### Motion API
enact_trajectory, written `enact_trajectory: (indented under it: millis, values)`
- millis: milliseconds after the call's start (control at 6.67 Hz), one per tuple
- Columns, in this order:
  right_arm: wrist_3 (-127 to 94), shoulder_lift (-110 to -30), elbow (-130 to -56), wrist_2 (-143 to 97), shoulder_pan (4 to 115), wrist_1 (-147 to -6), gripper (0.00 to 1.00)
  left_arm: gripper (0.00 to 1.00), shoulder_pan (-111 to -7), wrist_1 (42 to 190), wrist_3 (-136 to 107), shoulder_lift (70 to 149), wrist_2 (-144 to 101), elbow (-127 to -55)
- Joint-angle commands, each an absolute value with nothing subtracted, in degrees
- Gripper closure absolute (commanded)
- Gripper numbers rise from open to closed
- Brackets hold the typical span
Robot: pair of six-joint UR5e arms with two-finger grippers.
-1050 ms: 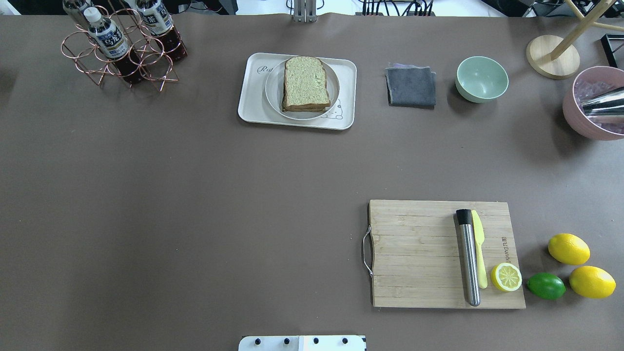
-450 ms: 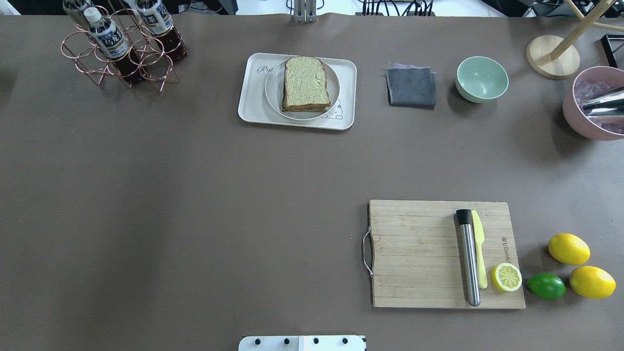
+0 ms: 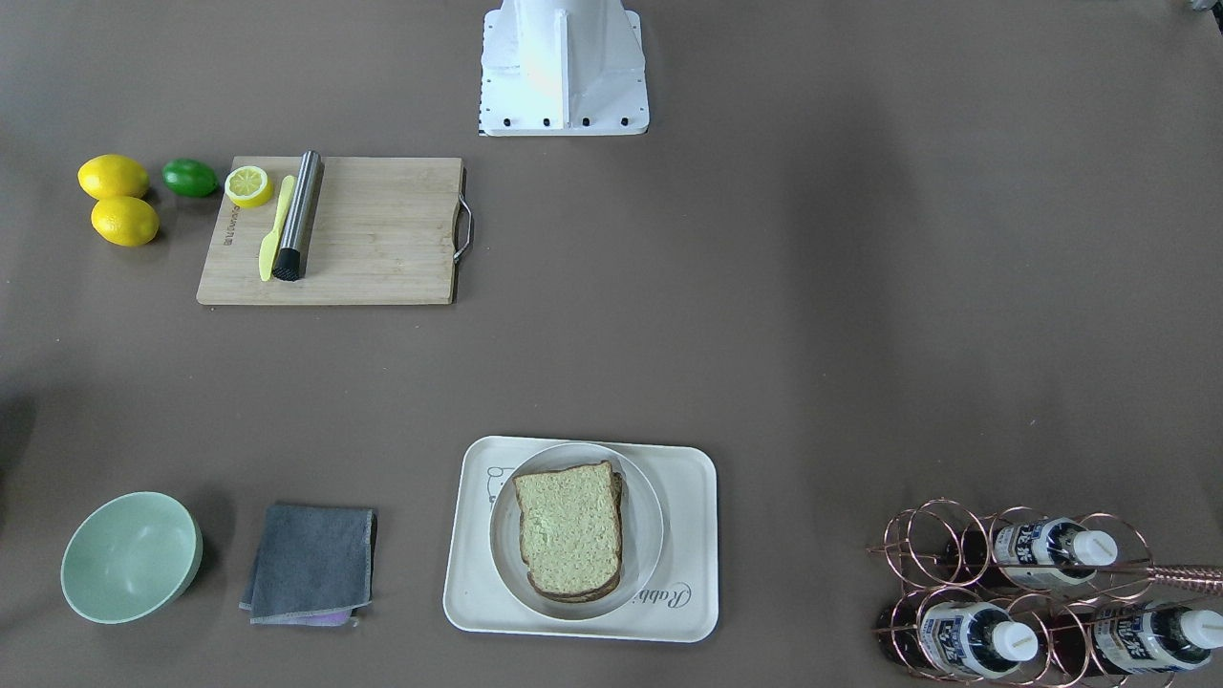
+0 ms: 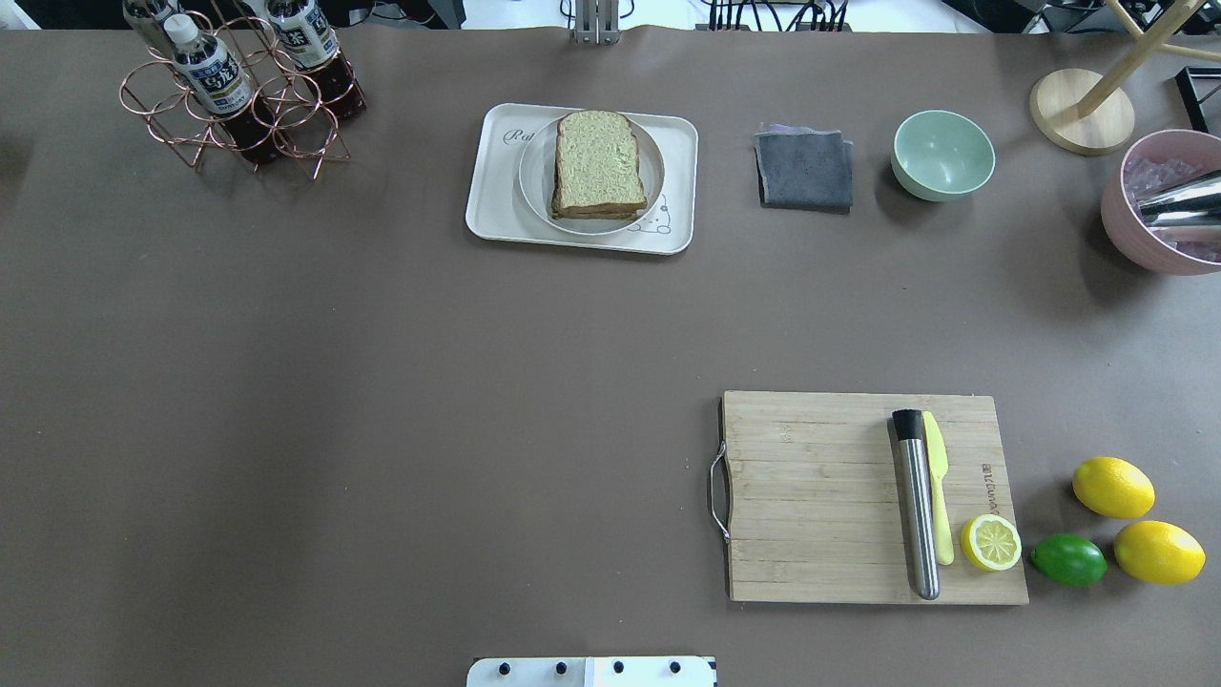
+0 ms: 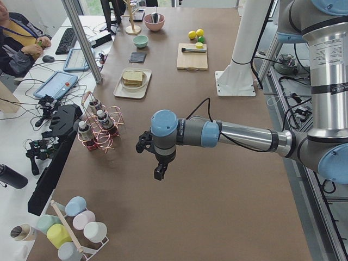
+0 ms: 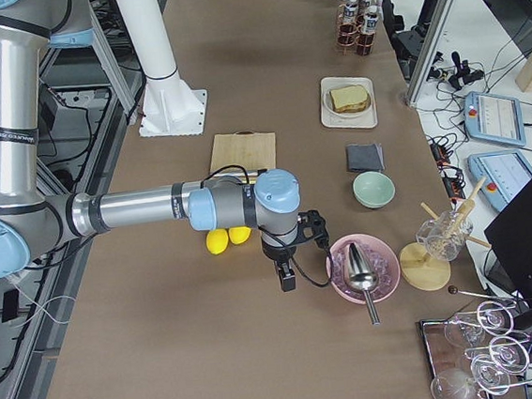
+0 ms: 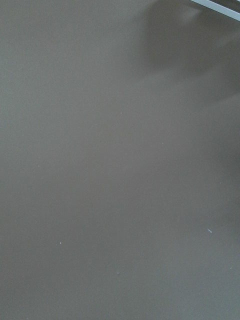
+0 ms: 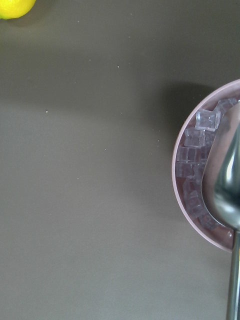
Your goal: Make sandwich and place on tray
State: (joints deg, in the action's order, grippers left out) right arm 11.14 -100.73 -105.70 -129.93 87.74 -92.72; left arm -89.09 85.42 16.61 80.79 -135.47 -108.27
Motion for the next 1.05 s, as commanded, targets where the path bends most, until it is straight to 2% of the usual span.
enact_trajectory:
  millis: [0, 900]
  values:
    - [11.07, -101.07, -106.08, -130.08, 87.19, -92.72, 0.0, 0.03, -89.12, 85.08, 16.87, 80.86, -135.18, -109.33]
    - [11.07, -100.81, -106.17, -130.17, 87.36, -92.72, 0.0, 0.03, -89.12, 84.64, 16.7, 79.98, -135.52, -110.48]
